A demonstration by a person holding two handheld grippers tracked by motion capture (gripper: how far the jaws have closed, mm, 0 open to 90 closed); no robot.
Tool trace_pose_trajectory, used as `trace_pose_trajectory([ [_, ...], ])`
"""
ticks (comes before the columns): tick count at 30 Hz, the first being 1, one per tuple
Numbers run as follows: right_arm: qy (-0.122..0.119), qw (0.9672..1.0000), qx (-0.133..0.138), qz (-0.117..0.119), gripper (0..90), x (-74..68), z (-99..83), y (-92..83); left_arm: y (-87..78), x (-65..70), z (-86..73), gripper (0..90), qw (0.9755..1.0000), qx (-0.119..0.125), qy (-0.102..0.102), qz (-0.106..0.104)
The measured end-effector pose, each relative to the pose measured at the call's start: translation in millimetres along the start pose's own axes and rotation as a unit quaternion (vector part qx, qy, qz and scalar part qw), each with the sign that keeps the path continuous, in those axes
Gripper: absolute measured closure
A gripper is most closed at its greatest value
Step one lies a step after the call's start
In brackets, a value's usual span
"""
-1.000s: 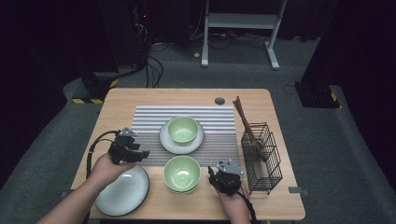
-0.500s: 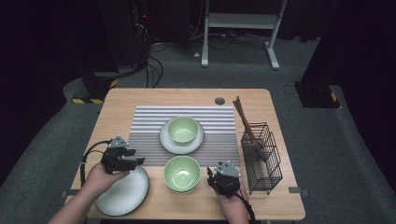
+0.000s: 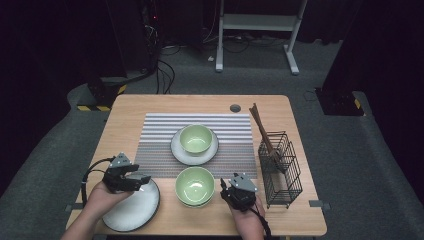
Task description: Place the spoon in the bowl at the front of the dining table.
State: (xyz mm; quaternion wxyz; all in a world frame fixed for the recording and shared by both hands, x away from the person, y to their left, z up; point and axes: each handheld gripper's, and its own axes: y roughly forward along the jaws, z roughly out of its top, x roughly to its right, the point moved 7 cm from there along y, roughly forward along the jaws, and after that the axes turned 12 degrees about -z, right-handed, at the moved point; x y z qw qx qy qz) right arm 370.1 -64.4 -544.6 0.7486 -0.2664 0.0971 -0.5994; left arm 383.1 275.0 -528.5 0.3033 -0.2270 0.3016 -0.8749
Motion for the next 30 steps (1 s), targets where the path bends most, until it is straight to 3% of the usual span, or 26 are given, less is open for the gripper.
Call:
trace_pose_trajectory([
  [10, -0.007, 0.9997, 0.023, -0.007, 46.5, -3.4, 7.1, -7.2, -6.7, 0.2, -8.6, 25.9, 0.9998, -0.011, 0.018, -0.003],
  [20, -0.008, 0.9984, 0.054, -0.017, 46.3, -3.4, 24.5, -22.3, -15.6, -2.0, -16.4, 23.5, 0.9997, 0.013, -0.010, -0.017],
  [23, -0.012, 0.9977, 0.063, -0.025, 49.8, -3.1, 29.9, -26.5, -18.1, -4.5, -16.5, 23.0, 0.9998, 0.019, -0.006, -0.004],
  [30, 0.000, 0.9972, 0.073, -0.013, 49.6, -3.9, 42.5, -30.7, -25.7, -9.9, -15.7, 20.5, 0.9992, 0.032, -0.025, 0.002],
])
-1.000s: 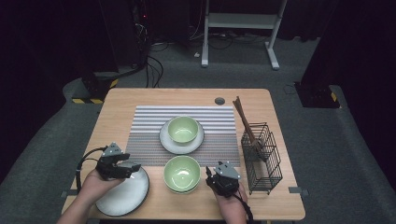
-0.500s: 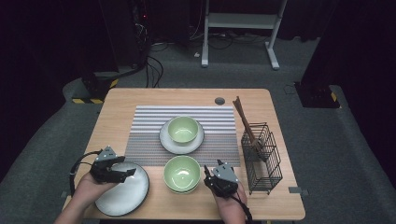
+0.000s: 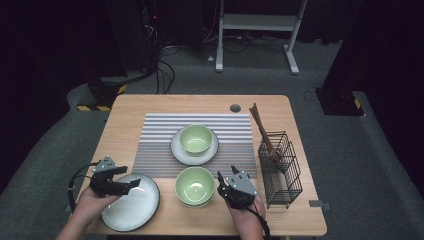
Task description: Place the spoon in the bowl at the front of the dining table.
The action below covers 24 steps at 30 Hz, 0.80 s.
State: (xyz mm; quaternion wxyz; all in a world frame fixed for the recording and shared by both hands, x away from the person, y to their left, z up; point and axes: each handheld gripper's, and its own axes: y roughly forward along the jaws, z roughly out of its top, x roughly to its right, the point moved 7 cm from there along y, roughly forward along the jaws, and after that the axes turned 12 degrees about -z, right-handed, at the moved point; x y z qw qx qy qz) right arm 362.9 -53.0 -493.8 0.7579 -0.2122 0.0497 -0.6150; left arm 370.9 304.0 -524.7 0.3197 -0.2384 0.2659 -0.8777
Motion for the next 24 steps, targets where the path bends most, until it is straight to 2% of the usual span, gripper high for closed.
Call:
trace_pose_trajectory([
  [6, 0.007, 0.9999, 0.005, 0.007, 47.0, -1.2, 7.9, -2.9, -2.1, -6.0, -2.1, 19.8, 0.9999, -0.001, -0.007, 0.007],
  [15, 0.005, 0.9999, 0.012, 0.010, 46.7, -1.5, 19.9, -5.1, -2.6, -9.1, -3.2, 19.4, 0.9999, -0.002, -0.004, 0.012],
  [24, 0.003, 0.9995, 0.029, 0.009, 47.5, -6.6, 34.4, -7.7, -4.3, -7.6, -2.8, 19.1, 1.0000, 0.001, -0.004, 0.007],
])
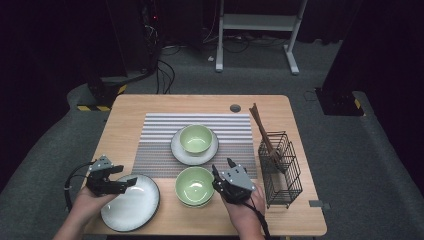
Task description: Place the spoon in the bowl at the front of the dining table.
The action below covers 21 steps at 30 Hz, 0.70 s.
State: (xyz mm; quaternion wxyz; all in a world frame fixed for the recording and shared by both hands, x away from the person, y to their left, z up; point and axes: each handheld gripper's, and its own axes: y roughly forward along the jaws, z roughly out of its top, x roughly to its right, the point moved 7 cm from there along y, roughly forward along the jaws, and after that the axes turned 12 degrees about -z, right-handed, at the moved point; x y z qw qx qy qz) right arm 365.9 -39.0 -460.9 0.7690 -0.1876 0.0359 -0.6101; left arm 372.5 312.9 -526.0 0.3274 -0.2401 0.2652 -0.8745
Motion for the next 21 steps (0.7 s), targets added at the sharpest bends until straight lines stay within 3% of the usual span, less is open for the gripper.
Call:
trace_pose_trajectory([
  [9, 0.017, 0.9998, 0.002, 0.000, 50.1, 3.4, 10.7, -5.4, 1.1, 0.7, 0.3, 19.2, 1.0000, 0.000, -0.003, -0.005],
  [21, 0.017, 0.9994, 0.025, -0.017, 49.6, 16.4, 28.4, -19.2, -1.2, -0.6, 0.8, 19.2, 1.0000, 0.003, -0.002, -0.003],
])
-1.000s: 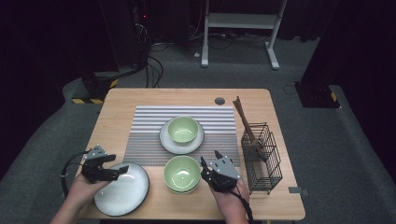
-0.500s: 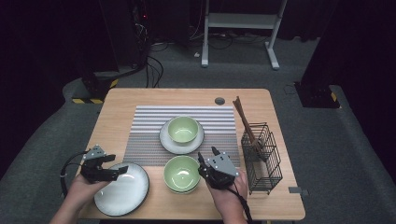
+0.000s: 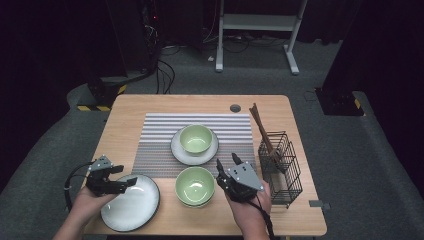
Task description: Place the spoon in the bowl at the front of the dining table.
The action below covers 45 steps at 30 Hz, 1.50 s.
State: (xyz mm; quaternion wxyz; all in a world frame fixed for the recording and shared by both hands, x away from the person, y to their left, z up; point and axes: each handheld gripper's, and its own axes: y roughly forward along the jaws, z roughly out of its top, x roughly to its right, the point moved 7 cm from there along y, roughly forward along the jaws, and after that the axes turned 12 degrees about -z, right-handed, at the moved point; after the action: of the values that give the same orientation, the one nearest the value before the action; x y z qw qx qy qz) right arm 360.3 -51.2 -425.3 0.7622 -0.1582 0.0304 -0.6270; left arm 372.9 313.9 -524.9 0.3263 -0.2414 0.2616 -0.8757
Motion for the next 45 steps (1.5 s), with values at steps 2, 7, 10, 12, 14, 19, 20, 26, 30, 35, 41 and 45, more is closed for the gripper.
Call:
trace_pose_trajectory([
  [2, 0.001, 1.0000, 0.001, -0.004, 49.7, 3.1, 1.4, -0.6, -0.3, -0.3, 0.2, 19.2, 1.0000, 0.002, -0.001, 0.000],
  [7, 0.007, 0.9998, 0.001, -0.016, 50.1, 13.2, 3.6, -2.1, -2.2, -1.6, 0.5, 19.2, 1.0000, 0.004, -0.001, 0.001],
  [10, 0.007, 0.9997, 0.002, -0.025, 50.4, 20.2, 4.1, -3.0, -2.8, -2.3, 0.4, 19.2, 1.0000, 0.005, -0.002, 0.001],
  [12, 0.008, 0.9995, 0.003, -0.030, 50.6, 24.4, 4.2, -3.5, -2.9, -2.5, 0.4, 19.2, 1.0000, 0.006, -0.004, 0.000],
  [14, 0.009, 0.9993, 0.003, -0.036, 51.0, 28.6, 4.1, -3.6, -3.0, -2.5, 0.3, 19.2, 1.0000, 0.007, -0.006, 0.000],
  [19, 0.013, 0.9988, 0.001, -0.047, 51.6, 38.9, 3.2, -2.9, -2.8, -3.4, -0.1, 19.2, 1.0000, 0.005, -0.005, 0.000],
  [20, 0.016, 0.9987, 0.001, -0.049, 51.7, 40.6, 3.2, -2.9, -2.6, -3.4, -0.3, 19.2, 1.0000, 0.006, -0.006, 0.000],
  [26, 0.022, 0.9976, 0.000, -0.066, 52.7, 52.7, 1.1, -4.1, -2.8, -4.1, -0.5, 19.2, 0.9999, 0.006, -0.008, 0.000],
  [30, 0.029, 0.9966, -0.001, -0.078, 53.7, 61.1, -2.5, -5.5, -2.2, -4.7, -0.9, 19.2, 1.0000, 0.005, -0.008, 0.001],
  [35, 0.036, 0.9952, -0.003, -0.091, 54.7, 71.0, -5.7, -7.1, -2.1, -4.8, -0.9, 19.2, 1.0000, 0.005, -0.006, 0.001],
  [41, 0.041, 0.9932, -0.009, -0.109, 56.0, 82.1, -8.9, -9.7, -2.2, -5.3, -1.1, 19.1, 0.9999, 0.006, -0.009, 0.001],
  [45, 0.044, 0.9920, -0.014, -0.118, 57.0, 88.6, -11.9, -10.7, -1.5, -5.3, -1.0, 19.1, 1.0000, 0.005, -0.008, 0.000],
])
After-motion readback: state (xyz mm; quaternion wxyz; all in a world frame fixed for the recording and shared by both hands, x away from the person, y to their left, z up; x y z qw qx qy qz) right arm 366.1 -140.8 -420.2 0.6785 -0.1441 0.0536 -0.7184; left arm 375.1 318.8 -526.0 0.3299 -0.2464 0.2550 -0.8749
